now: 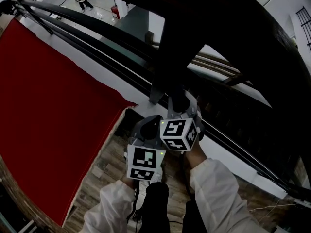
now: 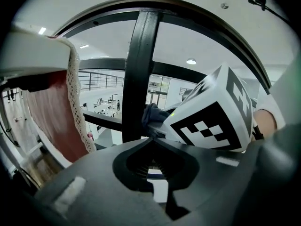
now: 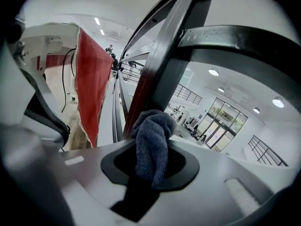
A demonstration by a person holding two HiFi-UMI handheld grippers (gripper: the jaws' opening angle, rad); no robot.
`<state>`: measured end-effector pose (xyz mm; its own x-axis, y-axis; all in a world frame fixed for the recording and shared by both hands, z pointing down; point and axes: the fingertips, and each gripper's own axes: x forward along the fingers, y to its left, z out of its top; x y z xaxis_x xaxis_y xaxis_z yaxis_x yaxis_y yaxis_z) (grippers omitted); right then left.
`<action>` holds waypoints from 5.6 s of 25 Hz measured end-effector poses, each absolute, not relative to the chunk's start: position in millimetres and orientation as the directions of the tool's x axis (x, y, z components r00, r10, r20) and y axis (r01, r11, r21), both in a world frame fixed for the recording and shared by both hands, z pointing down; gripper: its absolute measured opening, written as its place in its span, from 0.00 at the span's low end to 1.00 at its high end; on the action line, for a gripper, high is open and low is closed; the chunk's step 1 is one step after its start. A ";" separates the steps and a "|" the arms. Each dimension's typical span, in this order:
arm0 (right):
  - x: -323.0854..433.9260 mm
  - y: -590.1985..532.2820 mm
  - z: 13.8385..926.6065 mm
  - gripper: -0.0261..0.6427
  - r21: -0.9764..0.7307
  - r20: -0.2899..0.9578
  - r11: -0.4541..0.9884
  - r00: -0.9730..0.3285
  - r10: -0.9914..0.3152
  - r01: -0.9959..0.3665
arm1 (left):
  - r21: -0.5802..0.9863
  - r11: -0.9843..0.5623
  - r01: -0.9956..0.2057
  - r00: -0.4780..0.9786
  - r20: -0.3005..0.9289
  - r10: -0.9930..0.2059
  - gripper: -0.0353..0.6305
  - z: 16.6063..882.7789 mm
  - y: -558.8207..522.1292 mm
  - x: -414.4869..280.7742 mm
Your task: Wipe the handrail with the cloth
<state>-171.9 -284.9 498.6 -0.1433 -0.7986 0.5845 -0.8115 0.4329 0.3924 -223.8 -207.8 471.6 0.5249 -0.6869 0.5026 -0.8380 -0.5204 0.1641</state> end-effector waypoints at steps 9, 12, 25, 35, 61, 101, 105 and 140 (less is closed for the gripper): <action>-153.3 -271.5 496.1 0.18 0.377 0.588 0.431 -0.147 -0.795 -0.820 | 0.163 -0.531 -0.832 0.530 0.518 -0.671 0.06 473.7 -199.7 -210.8; -138.3 -265.3 494.4 0.18 0.348 0.596 0.421 -0.149 -0.789 -0.838 | 0.159 -0.542 -0.825 0.536 0.525 -0.661 0.06 473.0 -195.9 -198.7; -42.3 -215.9 487.8 0.18 0.310 0.610 0.324 -0.075 -0.789 -0.894 | 0.151 -0.615 -0.774 0.588 0.531 -0.610 0.06 463.4 -162.2 -123.1; 41.3 -163.2 491.6 0.18 0.324 0.605 0.227 0.017 -0.796 -0.919 | 0.154 -0.696 -0.702 0.650 0.538 -0.536 0.06 469.7 -118.0 -45.9; 284.2 -2.2 491.5 0.18 0.331 0.597 -0.051 0.251 -0.762 -0.942 | 0.163 -0.868 -0.470 0.776 0.545 -0.318 0.06 479.9 12.1 177.2; 577.3 214.3 482.8 0.18 0.365 0.544 -0.345 0.499 -0.674 -0.864 | 0.205 -0.961 -0.185 0.851 0.523 -0.052 0.06 492.9 220.8 457.4; 606.0 240.3 483.2 0.18 0.373 0.543 -0.362 0.517 -0.662 -0.854 | 0.199 -0.969 -0.146 0.856 0.516 -0.023 0.06 489.6 245.8 487.0; 840.3 416.9 483.7 0.18 0.427 0.514 -0.561 0.701 -0.495 -0.709 | 0.174 -0.985 -0.016 0.850 0.521 0.078 0.06 491.0 351.9 629.9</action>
<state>840.3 416.9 483.7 0.7008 -0.4950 0.5136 -0.7092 -0.5611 0.4269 629.9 351.9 491.0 0.8502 0.0783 0.5206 -0.0158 -0.9846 0.1739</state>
